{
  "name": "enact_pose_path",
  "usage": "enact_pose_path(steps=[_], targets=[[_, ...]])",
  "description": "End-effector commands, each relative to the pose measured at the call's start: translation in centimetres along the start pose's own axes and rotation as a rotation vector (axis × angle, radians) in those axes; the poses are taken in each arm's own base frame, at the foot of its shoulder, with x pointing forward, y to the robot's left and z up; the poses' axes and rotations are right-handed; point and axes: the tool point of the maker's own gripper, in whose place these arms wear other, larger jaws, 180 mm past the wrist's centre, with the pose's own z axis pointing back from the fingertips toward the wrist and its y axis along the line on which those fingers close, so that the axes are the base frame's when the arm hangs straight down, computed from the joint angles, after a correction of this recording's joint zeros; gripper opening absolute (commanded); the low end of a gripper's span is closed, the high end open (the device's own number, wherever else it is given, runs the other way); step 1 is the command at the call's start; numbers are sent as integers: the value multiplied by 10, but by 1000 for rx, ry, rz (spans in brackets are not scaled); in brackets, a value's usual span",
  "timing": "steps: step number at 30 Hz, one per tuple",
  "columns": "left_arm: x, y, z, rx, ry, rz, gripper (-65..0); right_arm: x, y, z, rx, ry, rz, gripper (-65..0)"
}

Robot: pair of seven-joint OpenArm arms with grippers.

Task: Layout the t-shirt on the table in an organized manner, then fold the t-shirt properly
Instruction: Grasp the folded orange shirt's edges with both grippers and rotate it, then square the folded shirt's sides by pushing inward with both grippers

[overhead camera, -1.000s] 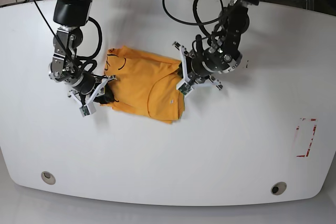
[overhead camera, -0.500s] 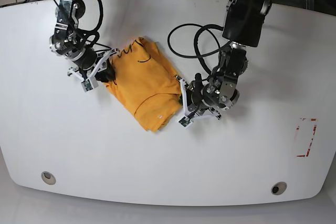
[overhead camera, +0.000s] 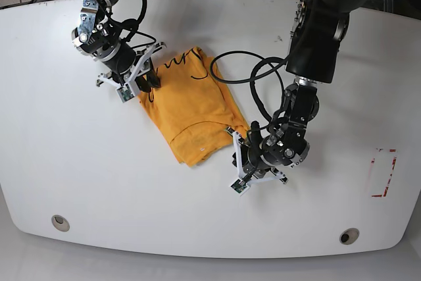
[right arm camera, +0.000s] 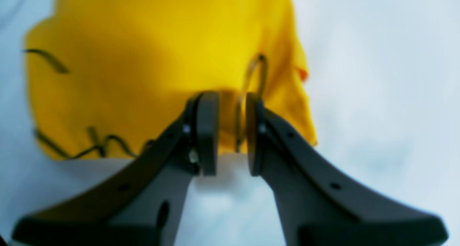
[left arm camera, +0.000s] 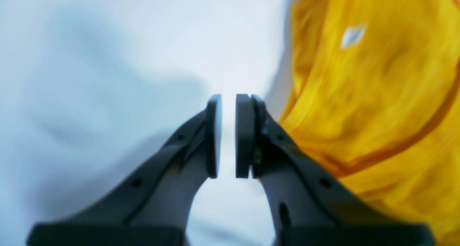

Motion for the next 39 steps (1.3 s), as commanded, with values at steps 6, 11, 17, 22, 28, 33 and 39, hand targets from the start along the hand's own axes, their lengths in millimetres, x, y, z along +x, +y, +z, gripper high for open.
enact_pose_path(steps=[6, 11, 17, 22, 28, 33, 39], targets=[[55, 4, 39, 58, -151, -56, -607, 53, -10, 13, -43, -90, 90, -520], [51, -34, 54, -25, -194, -9, -607, 65, -21, -1, -43, -103, 76, -518], [25, -87, 58, -126, -199, 75, -607, 63, -30, -28, -9, -70, 38, -518], [-3, -121, 52, -190, -150, 135, -607, 48, -38, -45, 7, -23, -16, -520], [-35, -137, 41, -228, -70, 169, -607, 36, -38, -47, 15, -28, -38, -520], [-72, -127, 33, -216, 26, 155, -607, 14, -30, -43, 27, -6, -58, -520], [-85, -93, 34, -158, 55, 114, -607, -12, -18, -35, 38, 37, -75, -520]])
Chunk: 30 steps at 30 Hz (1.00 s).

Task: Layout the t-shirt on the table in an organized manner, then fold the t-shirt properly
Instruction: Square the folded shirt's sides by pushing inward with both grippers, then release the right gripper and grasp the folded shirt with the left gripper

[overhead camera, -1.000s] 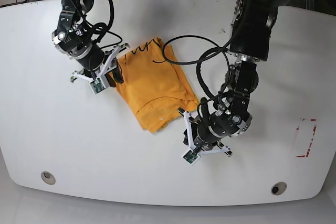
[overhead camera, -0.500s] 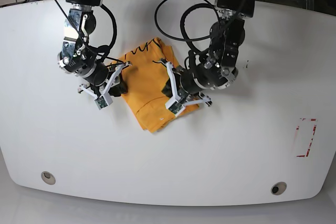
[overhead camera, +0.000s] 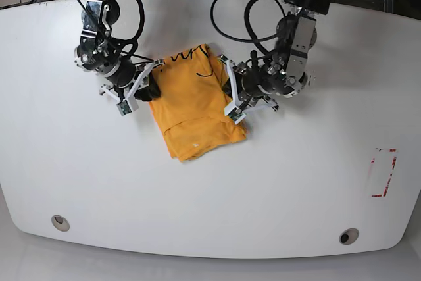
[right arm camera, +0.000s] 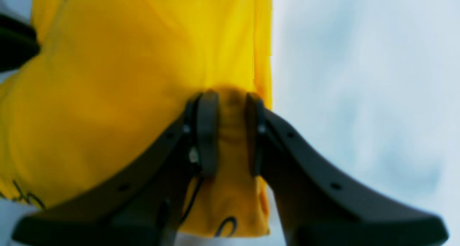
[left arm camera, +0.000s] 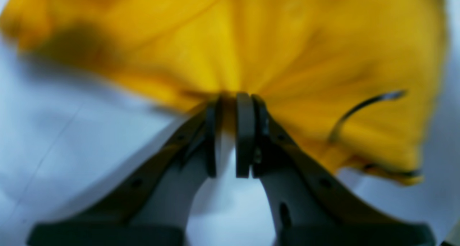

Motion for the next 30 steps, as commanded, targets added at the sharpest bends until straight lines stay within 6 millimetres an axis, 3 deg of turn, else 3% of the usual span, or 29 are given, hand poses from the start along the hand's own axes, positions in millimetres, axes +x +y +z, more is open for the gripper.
enact_pose_path(steps=[1, 5, 10, 18, 25, 30], targets=[[18, 23, 9, 55, -43, -33, -607, 3, 3, 7, -4, -12, 20, -520], [14, 42, 12, 84, -33, -45, -607, -5, 18, 14, 6, -14, 18, -520], [22, 59, 18, 118, -35, -68, -607, -7, 32, 22, 11, -25, 20, -520], [32, 65, 24, 134, -55, -84, -607, 8, 35, 31, 2, -63, 57, -518], [73, 62, 54, 184, -145, -155, -607, 27, 34, 44, -30, -76, 118, -514], [113, 37, 73, 181, -263, -177, -607, 42, 22, 60, -85, -101, 149, -514]])
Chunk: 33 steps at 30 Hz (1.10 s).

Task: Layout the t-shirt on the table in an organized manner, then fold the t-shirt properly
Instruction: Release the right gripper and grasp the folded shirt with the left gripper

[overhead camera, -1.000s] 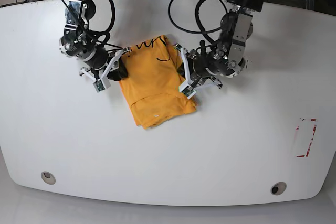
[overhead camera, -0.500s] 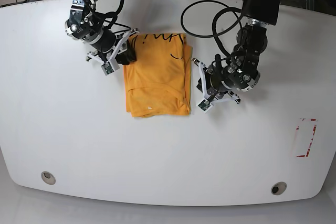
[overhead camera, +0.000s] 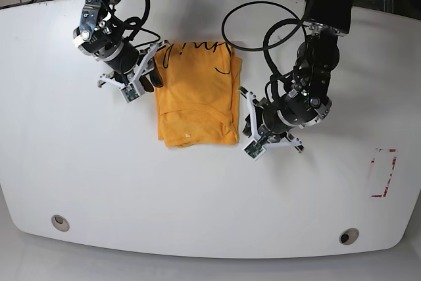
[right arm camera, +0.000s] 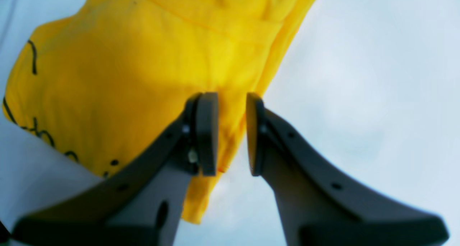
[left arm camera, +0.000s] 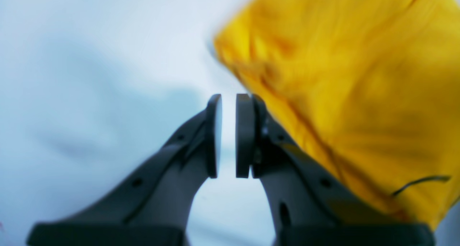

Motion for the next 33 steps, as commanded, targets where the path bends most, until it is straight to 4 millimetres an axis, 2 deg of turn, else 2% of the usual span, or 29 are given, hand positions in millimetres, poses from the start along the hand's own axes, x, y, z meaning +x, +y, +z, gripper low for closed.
enact_pose_path(steps=[1, 4, 7, 9, 10, 13, 15, 17, 19, 25, 33], targets=[[43, -12, 8, -12, -127, 8, -607, 23, -16, 13, -51, -73, 18, -514], [59, -23, 5, -27, -167, 52, -607, 28, -35, 22, -107, -90, 12, -514], [73, -31, -2, -13, -209, 128, -604, 25, -54, 31, -162, -88, -2, -514], [75, -41, -9, -17, -224, 160, -593, 27, -65, 36, -189, -90, 7, -514], [76, -47, -11, -24, -229, 168, -578, 27, -68, 38, -195, -89, 10, -514], [75, -63, -20, -38, -244, 178, -472, 26, -74, 40, -205, -82, 22, -514], [68, -74, -27, -52, -235, 184, -383, 26, -75, 41, -208, -79, 28, -515], [60, -82, -32, -64, -223, 197, -328, 26, -76, 42, -210, -77, 32, -517], [53, -92, -38, -84, -212, 203, -303, 26, -76, 42, -210, -77, 32, -517], [27, -127, -60, -161, -160, 204, -360, 26, -76, 42, -209, -76, 32, -518], [-24, -147, -87, -207, -41, 243, -375, 26, -75, 41, -206, -77, 26, -518]])
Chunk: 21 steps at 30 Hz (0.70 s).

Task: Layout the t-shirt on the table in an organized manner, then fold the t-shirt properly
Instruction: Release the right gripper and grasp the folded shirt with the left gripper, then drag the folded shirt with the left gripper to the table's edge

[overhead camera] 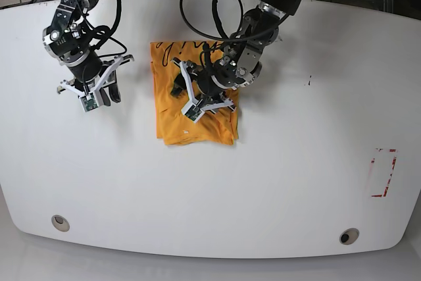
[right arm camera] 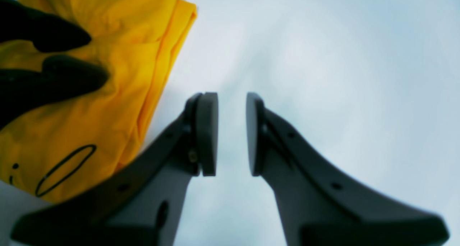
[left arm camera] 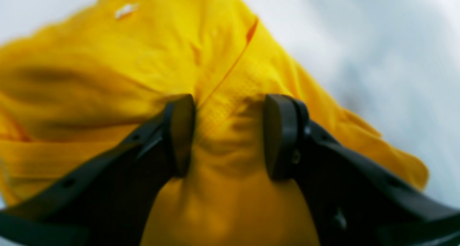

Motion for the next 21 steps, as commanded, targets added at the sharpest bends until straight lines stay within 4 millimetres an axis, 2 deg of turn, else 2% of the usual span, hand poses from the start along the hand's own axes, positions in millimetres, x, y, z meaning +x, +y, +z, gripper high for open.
enact_pose_path(steps=[1, 9, 11, 15, 21], targets=[[-14, -1, -6, -7, 64, 6, -375, 15, -3, 3, -5, -53, 7, -518], [-59, 49, 13, 72, 163, -47, -375, 15, -3, 3, -6, -54, 9, -518], [-75, 72, 25, 108, 206, -73, -374, 15, -4, 3, -6, -53, 10, -518], [-95, 107, 52, 138, 276, -153, -375, 15, -4, 4, -7, -52, 12, -518], [-113, 149, 93, 146, 356, -246, -375, 16, -3, 4, -2, -58, 7, -518]])
